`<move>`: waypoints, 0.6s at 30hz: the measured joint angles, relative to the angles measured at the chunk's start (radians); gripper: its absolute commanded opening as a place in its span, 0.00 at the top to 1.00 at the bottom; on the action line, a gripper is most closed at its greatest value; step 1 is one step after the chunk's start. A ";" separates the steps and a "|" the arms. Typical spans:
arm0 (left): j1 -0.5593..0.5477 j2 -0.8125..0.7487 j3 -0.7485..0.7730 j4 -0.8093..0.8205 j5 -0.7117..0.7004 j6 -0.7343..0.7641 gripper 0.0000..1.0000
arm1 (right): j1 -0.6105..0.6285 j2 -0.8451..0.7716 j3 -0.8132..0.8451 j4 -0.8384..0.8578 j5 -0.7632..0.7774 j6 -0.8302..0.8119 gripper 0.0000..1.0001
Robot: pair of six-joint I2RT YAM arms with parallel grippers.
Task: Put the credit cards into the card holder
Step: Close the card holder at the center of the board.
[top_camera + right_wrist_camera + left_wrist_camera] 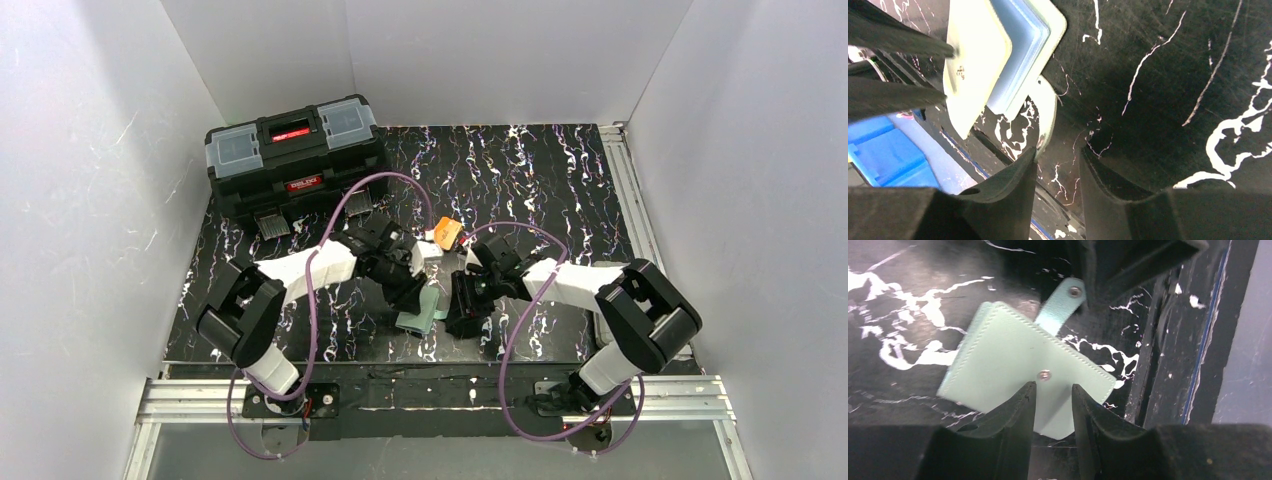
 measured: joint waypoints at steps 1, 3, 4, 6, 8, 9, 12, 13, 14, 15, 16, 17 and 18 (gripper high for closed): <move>-0.021 -0.002 -0.004 -0.001 -0.018 0.013 0.67 | 0.000 -0.005 0.001 -0.003 0.007 0.000 0.52; -0.069 -0.013 -0.017 -0.008 -0.057 0.045 0.65 | 0.000 -0.017 0.001 -0.019 0.019 -0.002 0.48; -0.087 -0.019 -0.024 -0.012 -0.071 0.063 0.64 | 0.000 -0.019 0.001 -0.023 0.022 -0.002 0.46; -0.121 -0.034 -0.035 -0.018 -0.100 0.109 0.63 | 0.000 -0.025 0.002 -0.027 0.026 -0.002 0.39; -0.140 -0.050 -0.047 -0.023 -0.130 0.164 0.62 | 0.000 -0.032 0.006 -0.037 0.029 -0.002 0.30; -0.146 -0.064 -0.055 -0.024 -0.149 0.200 0.62 | 0.000 -0.034 0.011 -0.041 0.029 -0.002 0.25; -0.148 -0.090 -0.068 -0.030 -0.185 0.270 0.62 | 0.000 -0.046 0.016 -0.045 0.035 -0.003 0.11; -0.148 -0.093 -0.070 -0.030 -0.195 0.286 0.62 | 0.000 -0.052 0.017 -0.045 0.033 -0.003 0.03; -0.148 -0.095 -0.072 -0.031 -0.203 0.306 0.62 | 0.000 -0.058 0.017 -0.045 0.035 -0.003 0.02; -0.148 -0.095 -0.075 -0.029 -0.211 0.320 0.62 | 0.000 -0.063 0.018 -0.046 0.037 -0.001 0.02; -0.148 -0.094 -0.078 -0.026 -0.217 0.329 0.62 | 0.000 -0.069 0.019 -0.046 0.041 -0.005 0.02; -0.148 -0.094 -0.084 -0.022 -0.224 0.344 0.63 | 0.000 -0.071 0.019 -0.048 0.045 -0.006 0.02; -0.150 -0.094 -0.087 -0.020 -0.229 0.353 0.63 | -0.001 -0.073 0.019 -0.053 0.048 -0.004 0.02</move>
